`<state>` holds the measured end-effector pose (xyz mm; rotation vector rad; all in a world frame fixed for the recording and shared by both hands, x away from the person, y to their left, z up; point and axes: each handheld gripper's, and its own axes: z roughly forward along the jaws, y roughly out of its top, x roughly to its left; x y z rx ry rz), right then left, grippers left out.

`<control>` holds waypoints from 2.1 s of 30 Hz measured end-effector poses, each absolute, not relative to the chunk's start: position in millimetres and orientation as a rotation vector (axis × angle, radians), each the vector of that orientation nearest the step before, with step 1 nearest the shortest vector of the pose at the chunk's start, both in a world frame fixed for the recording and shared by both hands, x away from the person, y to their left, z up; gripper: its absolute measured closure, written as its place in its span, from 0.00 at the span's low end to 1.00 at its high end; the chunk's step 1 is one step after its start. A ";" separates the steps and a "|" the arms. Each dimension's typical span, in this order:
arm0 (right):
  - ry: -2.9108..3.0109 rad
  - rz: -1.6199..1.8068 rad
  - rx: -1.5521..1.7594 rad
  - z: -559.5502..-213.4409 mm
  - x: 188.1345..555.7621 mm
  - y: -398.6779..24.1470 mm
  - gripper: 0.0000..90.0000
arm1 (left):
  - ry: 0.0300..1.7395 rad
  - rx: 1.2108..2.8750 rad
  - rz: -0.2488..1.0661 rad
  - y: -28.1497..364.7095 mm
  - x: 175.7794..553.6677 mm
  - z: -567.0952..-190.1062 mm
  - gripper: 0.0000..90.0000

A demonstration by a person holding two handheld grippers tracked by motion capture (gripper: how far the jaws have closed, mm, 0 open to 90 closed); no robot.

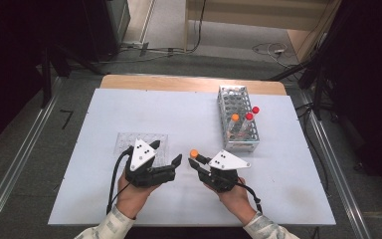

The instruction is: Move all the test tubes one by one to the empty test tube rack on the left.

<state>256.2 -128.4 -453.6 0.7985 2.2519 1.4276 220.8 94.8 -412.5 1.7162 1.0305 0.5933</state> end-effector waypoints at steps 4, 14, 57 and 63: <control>2.276 1.436 0.770 -454.6 251.3 -121.1 0.79 | 1.003 1.737 0.580 87.2 218.0 -413.5 0.25; 2.314 1.453 0.713 -454.2 241.1 -111.3 0.79 | 0.941 1.767 0.556 79.4 214.3 -417.4 0.52; 2.240 1.363 0.915 -454.6 257.2 -207.5 0.31 | 1.063 1.651 0.587 152.4 207.6 -386.2 0.78; 2.226 1.326 0.943 -458.3 258.7 -218.1 0.32 | 1.101 1.621 0.619 167.6 215.0 -384.3 0.78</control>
